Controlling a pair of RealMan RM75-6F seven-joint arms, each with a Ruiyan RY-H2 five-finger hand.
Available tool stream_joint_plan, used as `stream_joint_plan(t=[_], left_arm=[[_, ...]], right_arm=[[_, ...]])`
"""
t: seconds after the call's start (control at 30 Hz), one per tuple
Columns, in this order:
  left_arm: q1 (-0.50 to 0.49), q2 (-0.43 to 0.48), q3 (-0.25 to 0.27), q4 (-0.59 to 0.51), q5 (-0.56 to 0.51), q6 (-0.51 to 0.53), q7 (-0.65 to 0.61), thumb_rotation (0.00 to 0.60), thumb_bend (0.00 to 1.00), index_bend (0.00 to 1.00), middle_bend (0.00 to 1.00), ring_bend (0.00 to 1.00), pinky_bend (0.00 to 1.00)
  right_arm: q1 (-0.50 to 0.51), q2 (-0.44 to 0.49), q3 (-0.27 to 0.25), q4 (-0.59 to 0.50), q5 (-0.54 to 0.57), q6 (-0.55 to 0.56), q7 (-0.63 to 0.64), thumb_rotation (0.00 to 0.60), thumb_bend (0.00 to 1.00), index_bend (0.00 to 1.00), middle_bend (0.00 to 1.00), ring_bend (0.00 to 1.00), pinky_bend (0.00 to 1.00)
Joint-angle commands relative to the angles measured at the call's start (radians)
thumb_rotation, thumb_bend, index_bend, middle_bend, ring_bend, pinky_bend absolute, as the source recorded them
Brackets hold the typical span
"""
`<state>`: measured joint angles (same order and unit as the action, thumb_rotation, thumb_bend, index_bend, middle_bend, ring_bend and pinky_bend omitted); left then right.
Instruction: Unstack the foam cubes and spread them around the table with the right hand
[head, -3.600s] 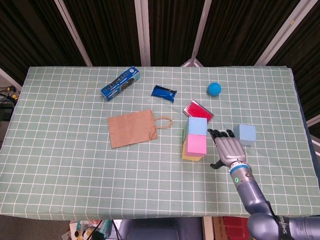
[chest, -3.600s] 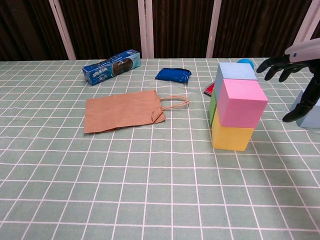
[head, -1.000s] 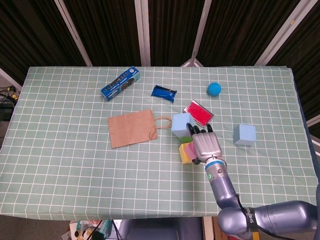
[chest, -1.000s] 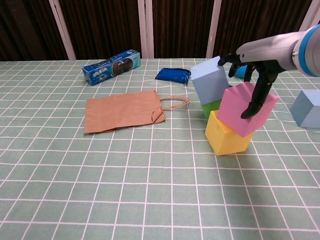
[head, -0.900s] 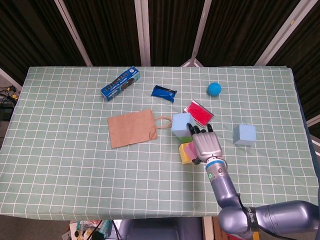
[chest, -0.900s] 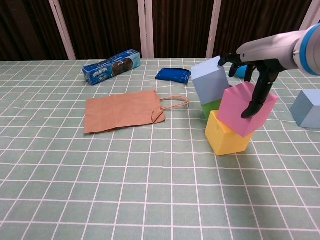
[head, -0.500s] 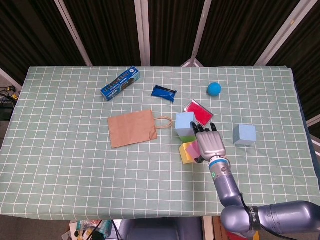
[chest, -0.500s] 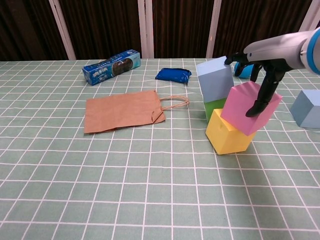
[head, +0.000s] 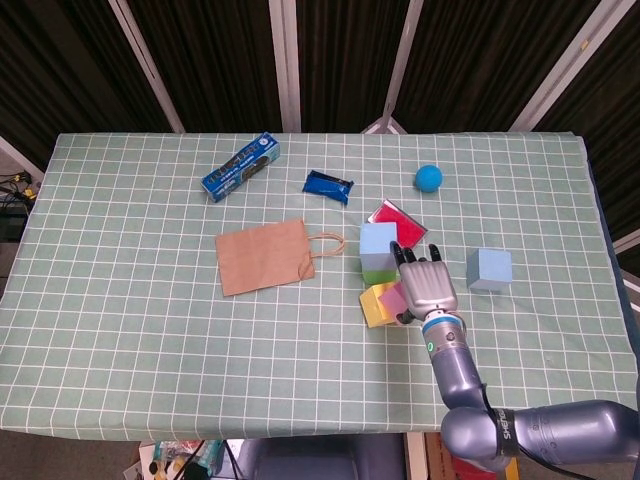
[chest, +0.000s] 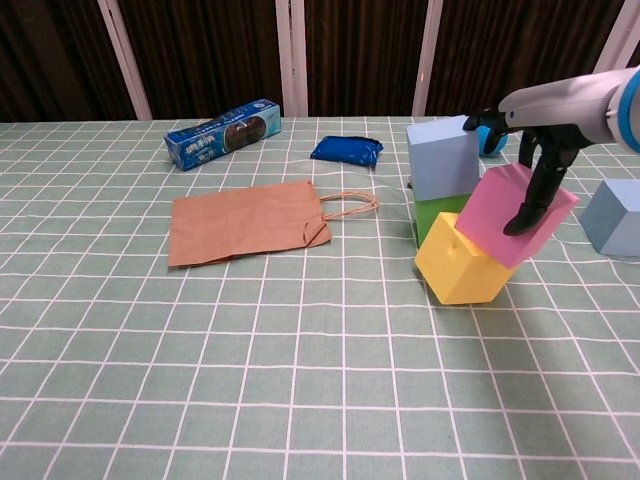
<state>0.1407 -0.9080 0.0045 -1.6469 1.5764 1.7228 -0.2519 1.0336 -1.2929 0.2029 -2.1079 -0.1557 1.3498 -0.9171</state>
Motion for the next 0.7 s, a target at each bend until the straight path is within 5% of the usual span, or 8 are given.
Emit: stream_joint_plan(t=[0.03,0.17,0.33,0.7], left_arm=[[0.0,0.0,0.0,0.0,0.0,0.0,0.0,0.6,0.32,0.14,0.0,0.0,0.02],[0.001,0.0,0.001,0.0,0.003,0.002,-0.001,0.6,0.32,0.14,0.0,0.0,0.02],[0.003,0.002,0.0,0.002,0.003,0.007,-0.009,0.6,0.32,0.14,0.0,0.0,0.02],[0.003,0.005,-0.003,0.006,-0.002,0.006,-0.021,0.6,0.32,0.14,0.0,0.0,0.02]], right_arm=[[0.004,0.001,-0.003,-0.004,0.009,0.004,-0.01,0.6,0.17,0.0,0.15,0.34,0.0],[0.001,0.0,-0.001,-0.006,0.001,-0.003,0.001,0.6,0.17,0.0,0.15,0.47,0.01],[-0.003,-0.005,-0.006,-0.002,-0.018,-0.003,0.007,0.6,0.17,0.0,0.17,0.65,0.13],[-0.024,0.051,0.015,-0.023,-0.056,0.047,0.033,0.6,0.17,0.0,0.17,0.67,0.15]])
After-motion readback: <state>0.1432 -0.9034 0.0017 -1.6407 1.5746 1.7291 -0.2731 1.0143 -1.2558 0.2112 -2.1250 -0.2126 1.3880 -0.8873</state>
